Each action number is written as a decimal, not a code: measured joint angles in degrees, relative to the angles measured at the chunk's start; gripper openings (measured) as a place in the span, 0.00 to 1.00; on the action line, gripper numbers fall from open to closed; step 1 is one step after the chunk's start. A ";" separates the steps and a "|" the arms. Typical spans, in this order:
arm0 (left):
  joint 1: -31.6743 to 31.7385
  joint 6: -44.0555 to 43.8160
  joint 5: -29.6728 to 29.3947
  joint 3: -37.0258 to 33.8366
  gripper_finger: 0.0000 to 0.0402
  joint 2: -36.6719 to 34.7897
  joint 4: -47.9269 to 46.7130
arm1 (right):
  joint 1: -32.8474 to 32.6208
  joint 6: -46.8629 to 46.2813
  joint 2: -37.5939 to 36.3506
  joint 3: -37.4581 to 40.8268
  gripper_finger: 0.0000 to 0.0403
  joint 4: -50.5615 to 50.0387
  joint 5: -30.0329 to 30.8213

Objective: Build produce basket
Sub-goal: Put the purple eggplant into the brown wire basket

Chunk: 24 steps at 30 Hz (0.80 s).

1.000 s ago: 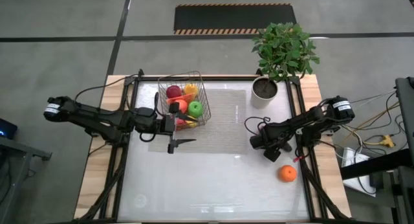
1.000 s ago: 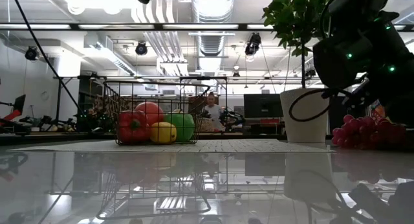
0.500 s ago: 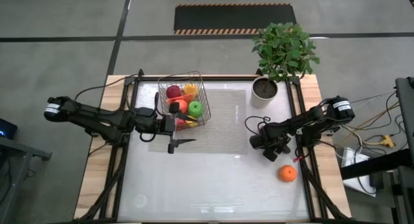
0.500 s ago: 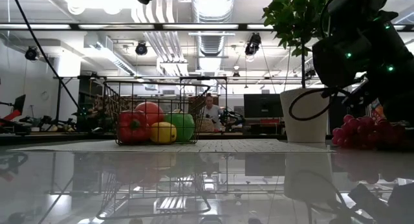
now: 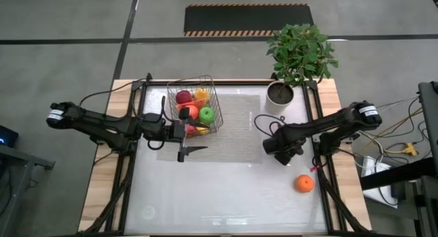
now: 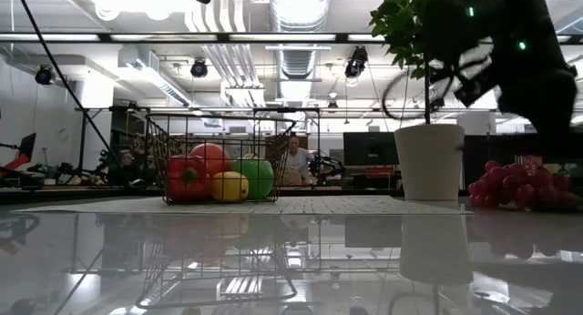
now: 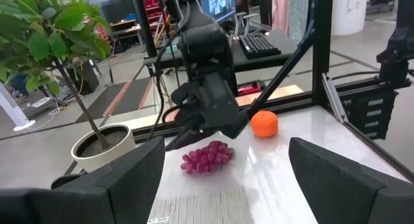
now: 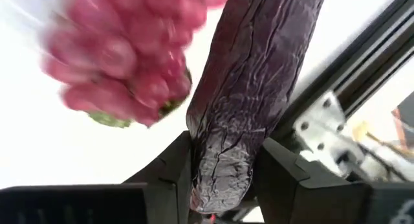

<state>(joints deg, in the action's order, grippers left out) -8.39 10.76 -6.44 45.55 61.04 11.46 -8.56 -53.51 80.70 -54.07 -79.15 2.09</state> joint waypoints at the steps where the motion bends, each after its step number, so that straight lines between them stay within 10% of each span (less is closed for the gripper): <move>1: -0.01 -0.06 0.00 -0.02 0.77 0.00 0.10 | -0.29 -0.33 -0.59 -1.11 0.28 -0.18 1.07; 12: -1.10 -1.64 0.22 -0.22 0.77 1.46 1.71 | -7.34 3.36 -6.36 -10.92 0.29 10.30 13.83; 24: -3.14 -2.75 0.51 -0.76 0.77 5.20 10.09 | -10.06 32.69 -7.81 -0.59 0.29 65.78 17.54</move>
<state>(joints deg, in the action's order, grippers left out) -11.53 8.01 -5.93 44.80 66.24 21.55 -18.61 -20.81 72.90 -54.66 -13.37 19.64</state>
